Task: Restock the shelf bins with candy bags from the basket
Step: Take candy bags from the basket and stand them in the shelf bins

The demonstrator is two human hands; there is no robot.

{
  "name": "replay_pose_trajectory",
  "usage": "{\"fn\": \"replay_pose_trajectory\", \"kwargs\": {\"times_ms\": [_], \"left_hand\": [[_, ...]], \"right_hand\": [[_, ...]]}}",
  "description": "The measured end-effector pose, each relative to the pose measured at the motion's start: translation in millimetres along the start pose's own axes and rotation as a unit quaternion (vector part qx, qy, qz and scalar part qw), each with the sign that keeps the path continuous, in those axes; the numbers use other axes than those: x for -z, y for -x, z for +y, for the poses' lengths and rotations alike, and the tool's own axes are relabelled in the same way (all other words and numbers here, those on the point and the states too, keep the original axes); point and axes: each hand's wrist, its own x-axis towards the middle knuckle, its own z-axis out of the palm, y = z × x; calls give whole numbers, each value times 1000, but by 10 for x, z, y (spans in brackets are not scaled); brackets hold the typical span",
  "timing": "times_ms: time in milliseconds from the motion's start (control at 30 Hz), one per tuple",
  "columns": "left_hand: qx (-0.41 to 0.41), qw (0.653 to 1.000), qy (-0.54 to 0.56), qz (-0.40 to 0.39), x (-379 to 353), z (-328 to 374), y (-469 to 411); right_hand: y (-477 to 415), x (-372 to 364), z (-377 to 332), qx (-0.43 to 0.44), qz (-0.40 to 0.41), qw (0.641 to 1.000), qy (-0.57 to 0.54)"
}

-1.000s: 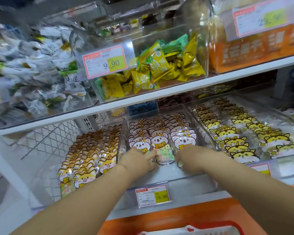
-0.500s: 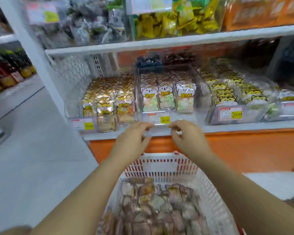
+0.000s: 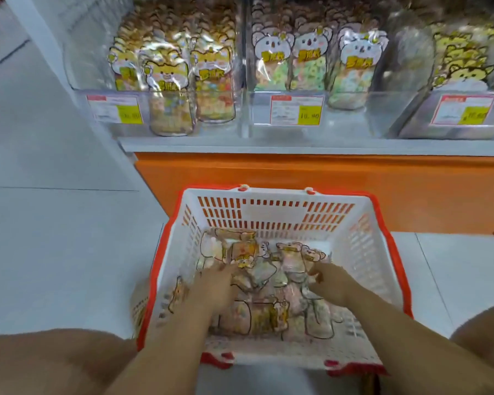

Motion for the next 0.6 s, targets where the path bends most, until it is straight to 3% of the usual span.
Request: {"fn": "replay_pose_trajectory", "kwargs": {"times_ms": [267, 433, 600], "left_hand": [[48, 998, -32, -11, -338, 66, -237], [50, 998, 32, -17, -560, 46, -305], [61, 998, 23, 6, -608, 43, -308]], "right_hand": [[-507, -447, 39, -104, 14, 959, -263], [-924, -710, 98, -268, 38, 824, -499], [-1126, -809, 22, -320, 39, 777, -540]]}}
